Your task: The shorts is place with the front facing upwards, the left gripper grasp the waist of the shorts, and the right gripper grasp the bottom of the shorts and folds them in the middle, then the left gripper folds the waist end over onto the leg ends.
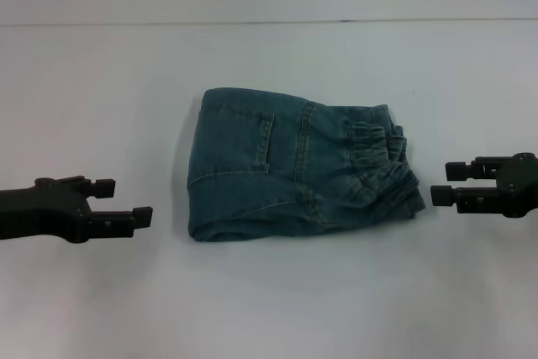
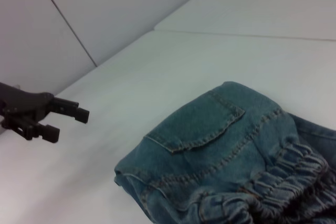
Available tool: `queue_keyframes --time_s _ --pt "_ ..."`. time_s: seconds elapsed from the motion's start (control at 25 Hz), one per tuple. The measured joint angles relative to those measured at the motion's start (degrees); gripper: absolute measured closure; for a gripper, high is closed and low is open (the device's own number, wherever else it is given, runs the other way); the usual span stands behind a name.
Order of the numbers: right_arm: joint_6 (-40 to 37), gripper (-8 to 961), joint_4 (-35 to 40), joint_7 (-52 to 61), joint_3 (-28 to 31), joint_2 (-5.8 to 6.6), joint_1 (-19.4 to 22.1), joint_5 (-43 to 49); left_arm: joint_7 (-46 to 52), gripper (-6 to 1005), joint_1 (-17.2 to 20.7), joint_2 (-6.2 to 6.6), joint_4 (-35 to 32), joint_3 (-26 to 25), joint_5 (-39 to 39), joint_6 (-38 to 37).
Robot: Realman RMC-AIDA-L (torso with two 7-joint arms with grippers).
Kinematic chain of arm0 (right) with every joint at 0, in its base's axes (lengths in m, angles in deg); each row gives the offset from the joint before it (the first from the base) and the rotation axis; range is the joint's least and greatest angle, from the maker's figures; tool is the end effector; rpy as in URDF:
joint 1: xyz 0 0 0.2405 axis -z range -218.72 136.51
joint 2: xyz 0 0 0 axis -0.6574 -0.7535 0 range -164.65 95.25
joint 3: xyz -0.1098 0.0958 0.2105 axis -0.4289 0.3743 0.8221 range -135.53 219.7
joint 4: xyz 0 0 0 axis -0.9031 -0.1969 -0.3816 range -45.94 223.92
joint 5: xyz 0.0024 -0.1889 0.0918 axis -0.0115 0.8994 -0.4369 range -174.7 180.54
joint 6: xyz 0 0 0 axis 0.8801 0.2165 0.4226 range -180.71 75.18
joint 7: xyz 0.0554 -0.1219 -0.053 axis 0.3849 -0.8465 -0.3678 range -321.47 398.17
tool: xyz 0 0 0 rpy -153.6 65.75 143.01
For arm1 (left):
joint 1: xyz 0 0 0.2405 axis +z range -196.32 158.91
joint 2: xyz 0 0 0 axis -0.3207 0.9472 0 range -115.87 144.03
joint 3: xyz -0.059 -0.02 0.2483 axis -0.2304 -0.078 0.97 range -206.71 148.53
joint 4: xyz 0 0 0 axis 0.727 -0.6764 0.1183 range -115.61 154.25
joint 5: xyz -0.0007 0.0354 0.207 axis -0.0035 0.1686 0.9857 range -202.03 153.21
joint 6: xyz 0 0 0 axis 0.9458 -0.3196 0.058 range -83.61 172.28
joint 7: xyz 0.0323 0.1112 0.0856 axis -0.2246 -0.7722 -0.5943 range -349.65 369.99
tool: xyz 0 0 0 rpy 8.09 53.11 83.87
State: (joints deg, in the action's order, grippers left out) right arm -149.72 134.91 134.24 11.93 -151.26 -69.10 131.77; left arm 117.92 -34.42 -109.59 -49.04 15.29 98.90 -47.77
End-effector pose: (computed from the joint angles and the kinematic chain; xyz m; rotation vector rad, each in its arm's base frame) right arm 0.2996 0.3116 0.0461 -2.6738 1.0172 0.5074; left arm -0.2872 0.2871 0.0418 -2.5607 -1.0470 -0.3910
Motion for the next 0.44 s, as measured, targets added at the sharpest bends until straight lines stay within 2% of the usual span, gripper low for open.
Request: queue_keyframes --time_s 0.44 --pt "0.6 238 -0.6 0.1 -0.4 0.03 -0.9 0.0 0.0 65 -0.8 -0.17 0.0 0.2 0.0 -0.4"
